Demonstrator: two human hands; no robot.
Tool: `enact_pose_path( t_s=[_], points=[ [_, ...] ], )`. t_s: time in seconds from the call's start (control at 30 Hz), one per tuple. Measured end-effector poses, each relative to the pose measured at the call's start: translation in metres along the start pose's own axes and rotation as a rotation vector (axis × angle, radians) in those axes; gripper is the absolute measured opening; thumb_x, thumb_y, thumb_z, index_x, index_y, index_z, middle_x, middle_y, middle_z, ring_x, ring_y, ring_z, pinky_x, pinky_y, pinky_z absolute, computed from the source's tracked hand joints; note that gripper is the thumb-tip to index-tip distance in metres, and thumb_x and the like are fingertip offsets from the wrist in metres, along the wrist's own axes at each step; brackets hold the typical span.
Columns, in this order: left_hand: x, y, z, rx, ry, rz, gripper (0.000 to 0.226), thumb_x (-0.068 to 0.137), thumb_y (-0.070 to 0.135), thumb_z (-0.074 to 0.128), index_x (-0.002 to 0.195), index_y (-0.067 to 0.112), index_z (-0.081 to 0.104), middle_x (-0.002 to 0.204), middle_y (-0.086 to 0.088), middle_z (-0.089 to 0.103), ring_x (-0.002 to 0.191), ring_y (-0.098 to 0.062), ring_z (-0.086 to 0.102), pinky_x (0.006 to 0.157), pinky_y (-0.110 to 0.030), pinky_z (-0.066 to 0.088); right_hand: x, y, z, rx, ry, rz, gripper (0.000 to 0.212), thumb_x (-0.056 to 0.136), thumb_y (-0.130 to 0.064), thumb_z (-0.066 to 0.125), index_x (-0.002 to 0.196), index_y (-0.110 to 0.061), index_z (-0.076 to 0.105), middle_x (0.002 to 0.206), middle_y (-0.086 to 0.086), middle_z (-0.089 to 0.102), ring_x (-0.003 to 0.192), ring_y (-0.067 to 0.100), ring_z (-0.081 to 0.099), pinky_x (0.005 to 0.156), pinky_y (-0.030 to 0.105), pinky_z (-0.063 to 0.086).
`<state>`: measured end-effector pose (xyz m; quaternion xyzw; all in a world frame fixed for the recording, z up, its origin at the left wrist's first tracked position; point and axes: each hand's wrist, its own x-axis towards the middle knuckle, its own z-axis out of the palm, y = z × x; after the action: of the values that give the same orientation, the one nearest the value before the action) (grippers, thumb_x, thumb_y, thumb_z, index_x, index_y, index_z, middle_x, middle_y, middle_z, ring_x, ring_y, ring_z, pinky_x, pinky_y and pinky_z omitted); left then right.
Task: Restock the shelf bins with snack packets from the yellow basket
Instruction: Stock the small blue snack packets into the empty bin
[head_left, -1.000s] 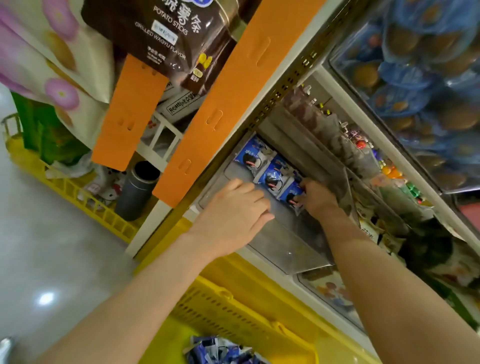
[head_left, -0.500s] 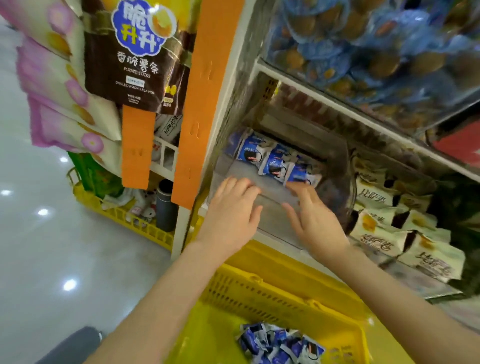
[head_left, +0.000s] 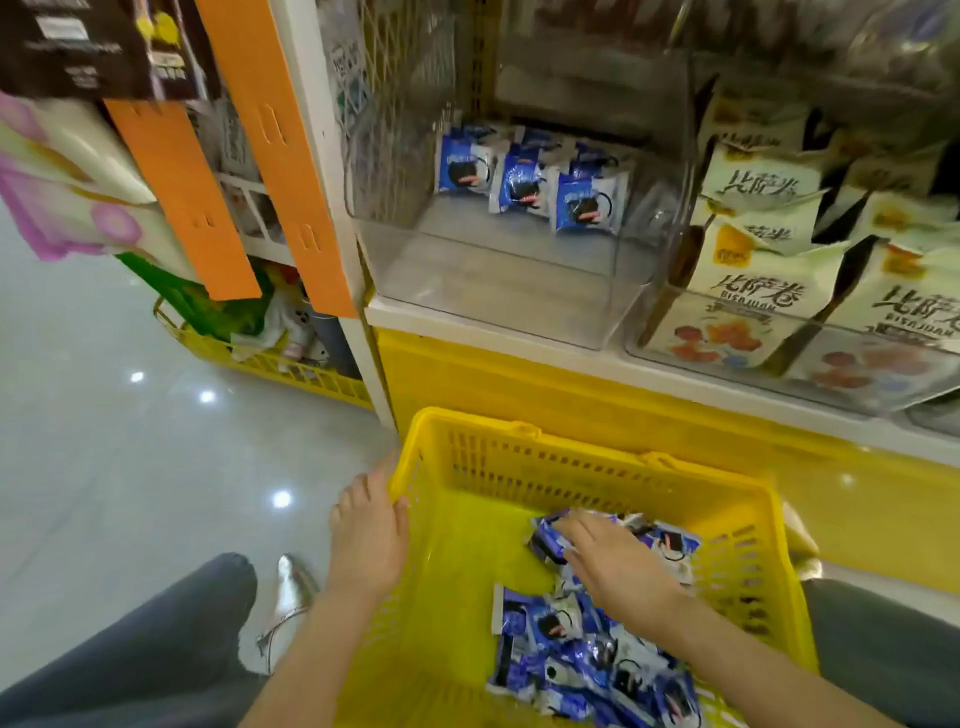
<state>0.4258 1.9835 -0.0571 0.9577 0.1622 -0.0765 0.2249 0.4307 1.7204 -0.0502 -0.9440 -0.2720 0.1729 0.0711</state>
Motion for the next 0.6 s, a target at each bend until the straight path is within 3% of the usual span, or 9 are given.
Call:
enact_pose_path(
  t_s=[0.07, 0.13, 0.27, 0.37, 0.47, 0.6],
  points=[
    [-0.002, -0.015, 0.009, -0.095, -0.093, -0.047, 0.032, 0.098, 0.027, 0.038, 0.125, 0.010, 0.043, 0.115, -0.018, 0.058, 0.105, -0.036, 0.054, 0.082, -0.041, 0.039, -0.008, 0.007, 0.038, 0.111, -0.185, 0.106, 0.046, 0.103, -0.023, 0.032, 0.147, -0.016, 0.021, 0.150, -0.001, 0.028, 0.134, 0.018, 0.034, 0.108, 0.028, 0.030],
    [-0.004, -0.023, 0.015, -0.180, -0.125, -0.047, 0.030, 0.099, 0.033, 0.033, 0.120, 0.013, 0.042, 0.104, -0.016, 0.062, 0.094, -0.036, 0.058, 0.070, -0.035, 0.037, -0.012, 0.010, 0.066, 0.193, -0.279, 0.178, 0.049, 0.103, -0.021, 0.033, 0.149, -0.016, 0.015, 0.152, 0.001, 0.024, 0.135, 0.020, 0.032, 0.108, 0.031, 0.031],
    [-0.005, -0.025, 0.020, -0.214, -0.035, -0.025, 0.029, 0.098, 0.033, 0.035, 0.118, 0.013, 0.044, 0.088, -0.002, 0.056, 0.085, -0.030, 0.059, 0.064, -0.027, 0.028, -0.009, 0.012, 0.106, 0.200, -0.427, 0.309, 0.054, 0.103, -0.024, 0.032, 0.150, -0.011, 0.008, 0.158, 0.007, 0.012, 0.144, 0.020, 0.018, 0.115, 0.032, 0.021],
    [-0.002, -0.027, 0.024, -0.170, 0.010, -0.007, 0.026, 0.098, 0.032, 0.035, 0.113, 0.013, 0.044, 0.078, 0.001, 0.051, 0.076, -0.030, 0.058, 0.059, -0.029, 0.024, -0.002, 0.012, 0.123, 0.035, -0.473, 0.283, 0.053, 0.103, -0.030, 0.029, 0.148, -0.007, 0.013, 0.155, 0.010, 0.018, 0.142, 0.023, 0.018, 0.117, 0.033, 0.018],
    [0.000, -0.030, 0.027, -0.227, 0.022, 0.034, 0.023, 0.098, 0.030, 0.037, 0.109, 0.011, 0.044, 0.076, -0.003, 0.054, 0.073, -0.032, 0.058, 0.060, -0.032, 0.031, 0.008, 0.016, 0.129, -0.108, -0.481, 0.217, 0.053, 0.102, -0.034, 0.033, 0.145, -0.005, 0.023, 0.148, 0.011, 0.029, 0.135, 0.027, 0.026, 0.114, 0.038, 0.021],
    [0.001, -0.032, 0.030, -0.252, 0.035, 0.065, 0.021, 0.097, 0.030, 0.037, 0.105, 0.011, 0.043, 0.075, -0.003, 0.055, 0.066, -0.025, 0.052, 0.059, -0.031, 0.033, 0.018, 0.021, 0.131, -0.095, -0.469, 0.229, 0.058, 0.094, -0.045, 0.046, 0.140, -0.011, 0.034, 0.140, 0.007, 0.038, 0.132, 0.025, 0.030, 0.111, 0.035, 0.026]
  ],
)
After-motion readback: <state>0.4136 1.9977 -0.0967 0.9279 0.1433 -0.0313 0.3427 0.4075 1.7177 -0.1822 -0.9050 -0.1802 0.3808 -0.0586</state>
